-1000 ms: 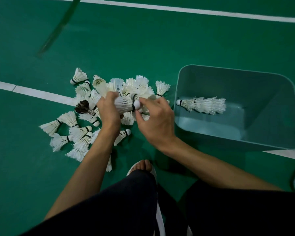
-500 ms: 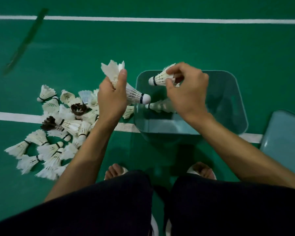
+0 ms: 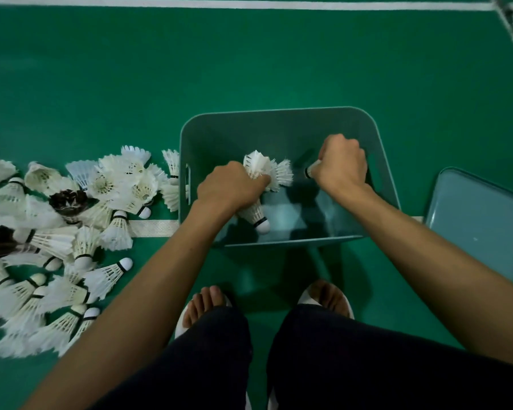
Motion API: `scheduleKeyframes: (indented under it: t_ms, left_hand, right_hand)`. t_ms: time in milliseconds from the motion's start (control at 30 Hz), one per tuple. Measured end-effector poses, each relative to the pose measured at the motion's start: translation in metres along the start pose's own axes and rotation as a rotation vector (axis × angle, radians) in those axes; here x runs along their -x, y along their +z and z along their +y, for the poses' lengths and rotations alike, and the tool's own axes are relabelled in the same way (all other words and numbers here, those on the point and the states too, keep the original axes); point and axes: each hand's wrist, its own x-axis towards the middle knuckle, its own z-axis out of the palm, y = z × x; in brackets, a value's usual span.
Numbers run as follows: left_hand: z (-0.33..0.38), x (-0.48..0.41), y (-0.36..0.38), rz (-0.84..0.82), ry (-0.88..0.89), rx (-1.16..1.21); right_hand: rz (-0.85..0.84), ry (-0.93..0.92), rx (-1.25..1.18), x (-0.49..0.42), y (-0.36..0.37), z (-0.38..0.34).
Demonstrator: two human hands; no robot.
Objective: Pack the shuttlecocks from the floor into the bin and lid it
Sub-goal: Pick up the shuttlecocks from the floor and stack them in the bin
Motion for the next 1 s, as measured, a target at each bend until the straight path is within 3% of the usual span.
scheduleKeyframes:
  t_ms: [167,333,733,900,1000]
  left_hand:
    - [-0.018,-0.008,0.007,-0.154,-0.018,-0.162]
    - [-0.026,-0.015,0.011,-0.265,-0.011,-0.117]
    - [-0.028,-0.023,0.02,-0.248,0.058,-0.12]
    - [-0.027,-0.022,0.017,-0.189,0.115,-0.07]
    - [-0.025,-0.018,0.012,-0.175,0.157,-0.021]
  right_hand:
    - [-0.104,0.164,-0.146,-0.018,0.018,-0.006]
    - [-0.121,0.339,-0.375,-0.033,0.029,-0.005]
    - [-0.246,0.436,-0.566,-0.048,0.052,-0.019]
    - [-0.316,0.526,-0.808,-0.047,0.046,-0.02]
    - [-0.25,0.563,-0.891,-0.043,0.036,-0.017]
